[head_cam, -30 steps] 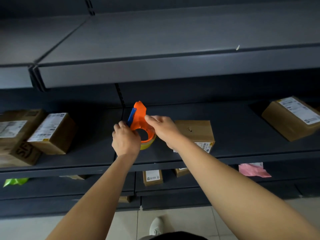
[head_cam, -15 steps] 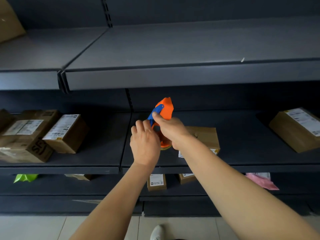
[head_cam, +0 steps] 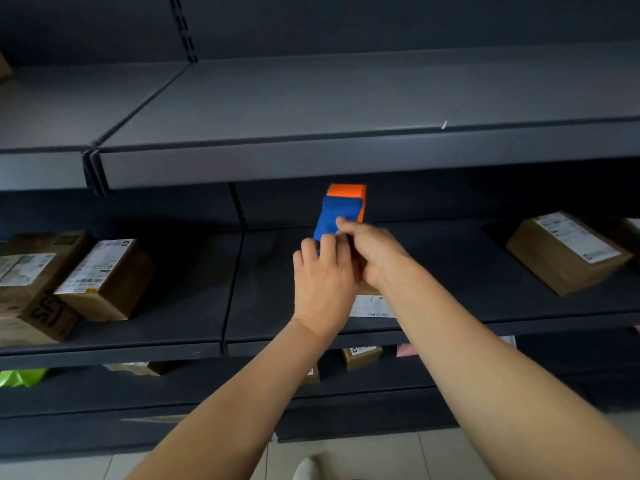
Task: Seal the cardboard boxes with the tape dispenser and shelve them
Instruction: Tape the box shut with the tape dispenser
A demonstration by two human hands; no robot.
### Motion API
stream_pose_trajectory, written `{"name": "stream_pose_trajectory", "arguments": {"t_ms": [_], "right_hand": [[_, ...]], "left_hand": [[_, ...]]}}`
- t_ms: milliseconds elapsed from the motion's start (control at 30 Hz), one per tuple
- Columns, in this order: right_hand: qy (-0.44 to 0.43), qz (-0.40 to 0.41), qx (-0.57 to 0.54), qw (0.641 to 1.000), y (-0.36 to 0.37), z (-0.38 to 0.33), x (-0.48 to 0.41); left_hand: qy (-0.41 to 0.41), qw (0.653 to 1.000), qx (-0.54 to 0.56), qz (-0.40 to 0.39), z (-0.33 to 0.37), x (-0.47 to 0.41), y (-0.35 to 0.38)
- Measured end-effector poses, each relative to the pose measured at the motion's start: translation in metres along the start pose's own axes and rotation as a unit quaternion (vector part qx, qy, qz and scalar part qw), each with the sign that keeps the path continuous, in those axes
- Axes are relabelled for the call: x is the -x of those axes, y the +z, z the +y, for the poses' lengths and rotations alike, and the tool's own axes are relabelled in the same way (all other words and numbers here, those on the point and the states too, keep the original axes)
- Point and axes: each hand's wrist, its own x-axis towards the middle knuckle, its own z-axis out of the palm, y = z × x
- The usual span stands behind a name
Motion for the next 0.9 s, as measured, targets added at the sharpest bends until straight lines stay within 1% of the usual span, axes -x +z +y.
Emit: {"name": "stream_pose_trajectory", "arguments": {"t_ms": [33, 100, 133, 167, 200, 267, 300, 333, 433, 467, 500, 600, 667, 700, 767, 833, 867, 900], "right_hand": [[-0.025, 0.017, 0.025, 0.999, -0.009, -0.003, -0.003], [-0.091, 0.059, 0.143, 0.984, -0.041, -0.010, -0.012], [-0.118, 0.071, 0.218, 0.966, -0.062, -0.016, -0.015], [-0.134, 0.054, 0.295, 0.945, -0.075, -0.020, -0.014], [-0.138, 0.030, 0.363, 0.921, -0.089, -0.025, -0.014], [-0.126, -0.015, 0.453, 0.882, -0.113, -0.031, -0.008], [-0.121, -0.030, 0.481, 0.868, -0.119, -0.032, -0.006], [-0.115, -0.032, 0.495, 0.861, -0.130, -0.031, -0.002], [-0.104, -0.063, 0.501, 0.857, -0.145, -0.025, 0.004], [-0.104, -0.073, 0.499, 0.857, -0.145, -0.024, 0.006], [-0.104, -0.081, 0.497, 0.857, -0.144, -0.023, 0.008], [-0.098, -0.098, 0.499, 0.856, -0.140, -0.025, 0.008], [-0.091, -0.099, 0.504, 0.853, -0.139, -0.026, 0.007], [-0.088, -0.100, 0.508, 0.851, -0.138, -0.027, 0.007], [-0.084, -0.104, 0.515, 0.847, -0.137, -0.029, 0.008], [-0.085, -0.093, 0.501, 0.856, -0.137, -0.030, 0.006], [-0.087, -0.078, 0.487, 0.866, -0.137, -0.031, 0.007], [-0.094, -0.059, 0.472, 0.875, -0.137, -0.033, 0.006]], "left_hand": [[0.017, 0.999, 0.034, -0.007, 0.003, 0.003, 0.001], [0.022, 0.989, 0.148, -0.016, 0.010, 0.006, 0.005], [-0.010, 0.976, 0.217, -0.014, 0.013, 0.002, 0.005], [-0.070, 0.959, 0.273, -0.013, 0.009, -0.001, 0.003], [-0.141, 0.934, 0.327, -0.021, 0.005, -0.007, 0.001], [-0.261, 0.864, 0.427, -0.061, -0.004, -0.023, -0.001], [-0.298, 0.827, 0.468, -0.090, -0.009, -0.030, -0.001], [-0.321, 0.785, 0.512, -0.133, -0.006, -0.036, 0.002], [-0.368, 0.639, 0.627, -0.250, 0.000, -0.041, 0.001], [-0.368, 0.614, 0.642, -0.273, 0.001, -0.040, 0.000], [-0.362, 0.608, 0.645, -0.288, 0.000, -0.039, 0.001], [-0.356, 0.621, 0.629, -0.303, -0.003, -0.036, 0.002], [-0.364, 0.615, 0.624, -0.317, -0.006, -0.036, 0.004], [-0.364, 0.610, 0.627, -0.321, -0.007, -0.036, 0.005], [-0.366, 0.616, 0.625, -0.311, -0.006, -0.036, 0.005], [-0.383, 0.636, 0.605, -0.287, -0.005, -0.037, 0.007], [-0.399, 0.640, 0.596, -0.277, -0.004, -0.038, 0.009], [-0.420, 0.635, 0.589, -0.269, -0.004, -0.040, 0.010]]}}
